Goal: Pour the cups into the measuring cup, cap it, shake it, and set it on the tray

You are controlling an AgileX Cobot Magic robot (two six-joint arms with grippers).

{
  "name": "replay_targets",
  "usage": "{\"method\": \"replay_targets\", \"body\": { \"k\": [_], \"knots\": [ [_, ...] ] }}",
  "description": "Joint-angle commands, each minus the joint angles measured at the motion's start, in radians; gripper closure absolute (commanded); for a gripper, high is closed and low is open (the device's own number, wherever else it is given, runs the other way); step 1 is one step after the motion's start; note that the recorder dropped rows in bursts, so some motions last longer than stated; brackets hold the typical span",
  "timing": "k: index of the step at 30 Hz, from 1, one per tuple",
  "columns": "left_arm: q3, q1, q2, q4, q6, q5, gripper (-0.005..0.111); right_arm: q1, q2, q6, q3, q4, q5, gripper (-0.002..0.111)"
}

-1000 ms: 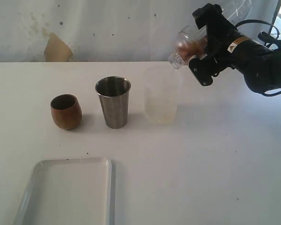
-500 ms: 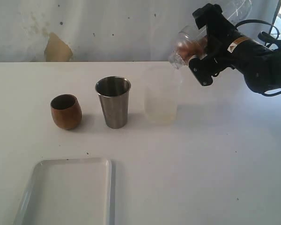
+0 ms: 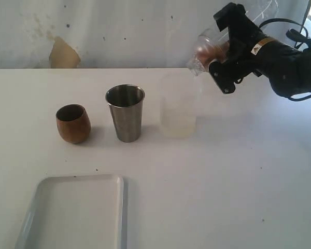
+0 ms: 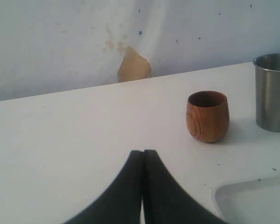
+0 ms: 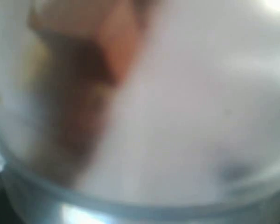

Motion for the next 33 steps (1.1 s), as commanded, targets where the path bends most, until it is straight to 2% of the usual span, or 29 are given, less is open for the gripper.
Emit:
{"method": "replay_targets", "body": {
  "k": [1, 29, 33],
  "knots": [
    [0.005, -0.001, -0.004, 0.006, -0.002, -0.007, 0.107, -0.002, -0.002, -0.026, -0.026, 0.012, -0.011, 0.108],
    [0.005, -0.001, -0.004, 0.006, -0.002, -0.007, 0.107, -0.002, 0.032, -0.026, -0.072, 0.012, -0.006, 0.108],
    [0.005, -0.001, -0.004, 0.006, -0.002, -0.007, 0.107, -0.002, 0.032, -0.026, -0.072, -0.066, -0.005, 0.108]
  ]
}}
